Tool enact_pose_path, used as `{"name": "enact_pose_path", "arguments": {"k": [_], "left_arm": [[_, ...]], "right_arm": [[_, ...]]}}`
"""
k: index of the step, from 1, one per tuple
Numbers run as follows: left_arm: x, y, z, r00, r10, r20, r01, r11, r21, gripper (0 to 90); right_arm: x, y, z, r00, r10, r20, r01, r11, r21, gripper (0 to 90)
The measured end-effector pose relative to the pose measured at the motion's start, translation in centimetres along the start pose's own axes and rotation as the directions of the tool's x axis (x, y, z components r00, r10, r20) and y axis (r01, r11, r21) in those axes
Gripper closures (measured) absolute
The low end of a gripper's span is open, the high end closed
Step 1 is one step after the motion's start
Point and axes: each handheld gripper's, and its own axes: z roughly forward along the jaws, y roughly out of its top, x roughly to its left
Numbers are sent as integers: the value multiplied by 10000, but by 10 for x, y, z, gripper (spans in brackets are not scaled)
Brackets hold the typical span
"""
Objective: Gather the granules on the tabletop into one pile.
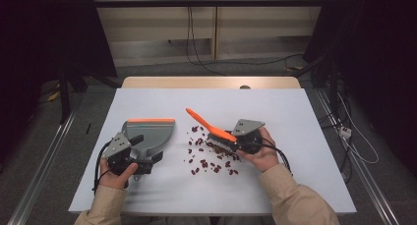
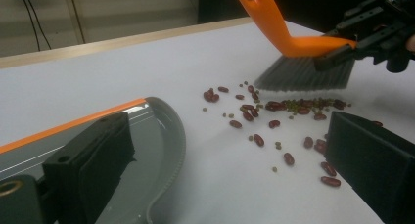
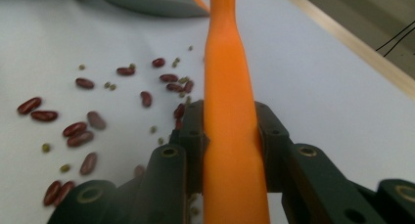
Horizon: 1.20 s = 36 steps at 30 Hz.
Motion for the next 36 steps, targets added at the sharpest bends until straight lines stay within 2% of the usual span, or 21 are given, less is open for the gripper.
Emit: {"name": "enact_pose_path", "arguments": {"k": [4,8,10,14,18,22,25,27,29,32,36], "left_arm": [[0,0,0,10000,-9,-26,9,10000,-2,39],[2,0,-1,10000,-20,-52,20,10000,22,39],[2,0,-1,10000,-38,-59,38,10000,-5,39],[2,-1,0,9999,-96,-94,97,9999,43,39],[2,-3,-1,9998,-171,-131,172,9998,90,39],[4,-4,-3,9996,-198,-184,200,9998,71,39],[6,-5,-3,9995,-259,-204,261,9996,80,39],[6,-5,-3,9994,-270,-200,272,9996,74,39],[7,-5,-4,9995,-263,-191,265,9996,71,39],[8,-6,-5,9995,-242,-209,244,9997,99,39],[9,-6,-7,9993,-280,-247,282,9996,52,39]], "right_arm": [[-15,7,2,9997,93,223,-87,9996,-268,714],[-33,11,13,9984,183,539,-167,9994,-309,714],[-41,12,21,9982,278,541,-257,9989,-395,714],[-50,14,41,9965,109,824,-87,9996,-270,714],[-57,17,59,9972,104,742,-75,9992,-387,714],[-59,24,75,9975,-43,707,77,9989,-470,714],[-59,30,85,9960,-430,779,464,9980,-429,714],[-57,31,91,9968,-484,634,509,9980,-373,714],[-54,29,94,9986,-500,188,508,9979,-402,714],[-47,30,94,9954,-956,-41,955,9952,-209,714],[-43,28,88,9920,-1158,-503,1150,9932,-195,713]]}}
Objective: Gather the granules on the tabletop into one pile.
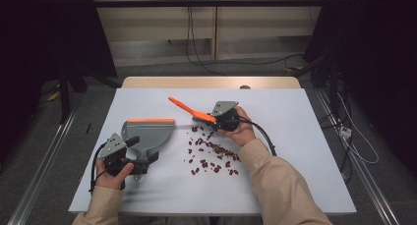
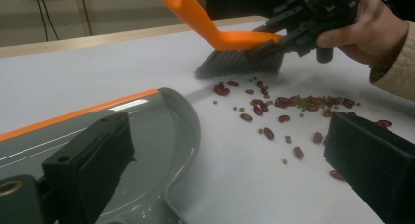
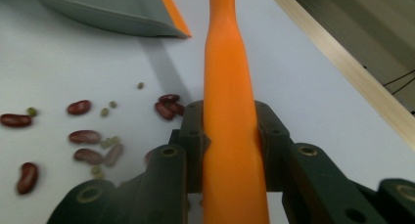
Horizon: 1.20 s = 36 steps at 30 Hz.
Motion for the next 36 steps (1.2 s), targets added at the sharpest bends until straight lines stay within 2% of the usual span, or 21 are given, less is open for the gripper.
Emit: {"name": "enact_pose_path", "arguments": {"k": [9,23,25,28,32,36], "left_arm": [[0,0,1,10000,24,-15,-24,10000,21,39],[-2,1,0,9999,78,-66,-78,10000,-37,39],[-2,1,0,10000,78,-51,-78,10000,-37,40],[-2,1,1,9999,89,-45,-90,10000,-21,40],[-2,2,1,9999,104,-25,-104,9999,-43,40],[-2,2,1,9999,102,-65,-103,9999,-83,42]], "right_arm": [[18,-2,-17,9950,-501,-860,507,9987,53,711],[41,-5,-38,9887,-616,-1365,627,9980,42,712],[42,-5,-41,9887,-605,-1371,612,9981,8,713],[40,-2,-44,9920,-579,-1123,567,9983,-138,714],[29,6,-45,9969,-233,-758,190,9982,-570,714],[16,14,-34,9987,50,-516,-88,9972,-736,714]]}}
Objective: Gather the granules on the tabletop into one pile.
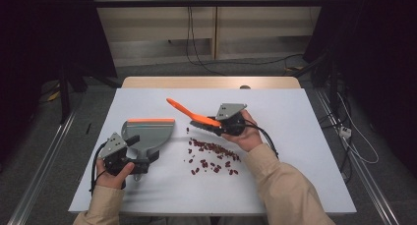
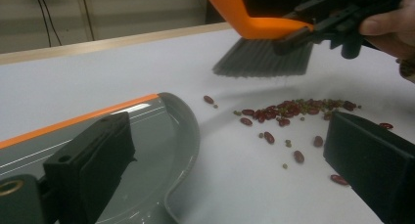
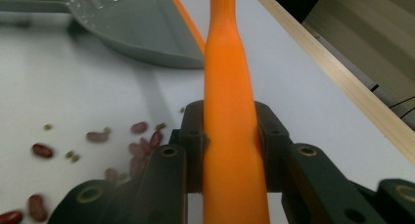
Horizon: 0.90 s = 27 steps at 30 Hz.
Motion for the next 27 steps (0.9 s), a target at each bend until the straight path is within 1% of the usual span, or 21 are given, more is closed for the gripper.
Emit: {"name": "enact_pose_path", "arguments": {"k": [4,5,7,8,10,13,15,17,18,21,23,27], "left_arm": [[1,0,0,10000,-5,-2,5,10000,6,42],[1,-1,-1,10000,-72,-14,72,10000,-25,42],[2,-1,-1,10000,-76,-20,76,10000,-10,42],[2,-1,-2,10000,-59,-30,59,10000,10,42],[2,-2,-1,10000,-84,-29,84,10000,17,42],[3,-3,-1,9999,-110,-71,110,9999,43,42],[4,-3,-1,9999,-93,-78,93,9999,44,42],[4,-3,-1,9999,-115,-88,116,9999,62,42],[4,-3,-1,9999,-113,-94,114,9999,72,42],[4,-3,0,9999,-93,-108,94,9999,120,43],[4,-4,0,9999,-46,-98,48,9999,165,44],[5,-5,1,10000,-57,-70,58,9997,230,44]], "right_arm": [[-9,5,19,9999,112,47,-111,9999,-11,714],[-10,6,24,10000,80,41,-80,10000,41,714],[-11,8,34,9999,-65,107,62,9997,224,714],[-12,7,39,10000,-56,42,55,9997,232,714],[-12,7,46,9998,-220,13,220,9993,314,713],[-11,6,54,9991,-400,-171,408,9978,514,714],[-10,5,56,9981,-393,-479,414,9982,439,714],[-7,5,55,9960,-504,-733,537,9976,444,714],[-6,5,55,9947,-598,-841,637,9970,443,714],[-3,4,51,9910,-641,-1174,694,9967,424,713],[1,3,48,9877,-693,-1404,751,9965,366,712],[10,1,39,9786,-1022,-1787,1100,9934,339,712]]}}
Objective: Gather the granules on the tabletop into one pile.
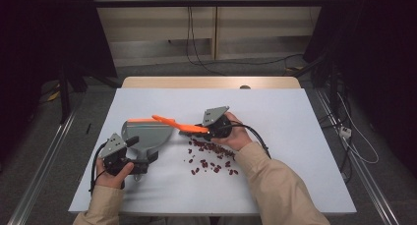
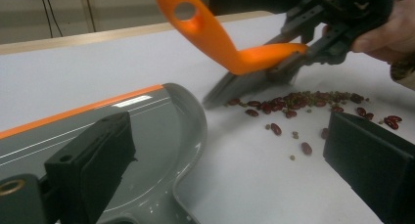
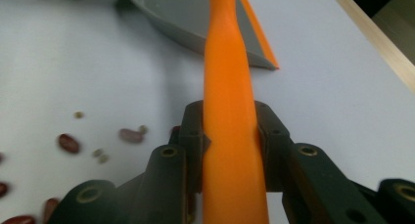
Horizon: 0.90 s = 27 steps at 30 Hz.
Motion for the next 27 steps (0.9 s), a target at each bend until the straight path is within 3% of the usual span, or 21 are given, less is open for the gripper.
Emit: {"name": "enact_pose_path", "arguments": {"k": [8,17,21,27], "left_arm": [[0,0,-1,10000,-33,-33,33,10000,-55,44],[-2,1,-1,10000,42,-9,-42,10000,-23,44],[-2,1,-1,10000,47,9,-47,10000,-17,44],[-1,1,0,10000,81,33,-81,10000,11,44]], "right_arm": [[21,-2,-16,9977,-345,-576,349,9994,73,712],[35,-4,-27,9972,-349,-658,349,9994,-13,713],[36,-5,-28,9989,-266,-380,262,9996,-114,714],[27,-4,-39,9998,22,196,-12,9987,-500,714]]}}
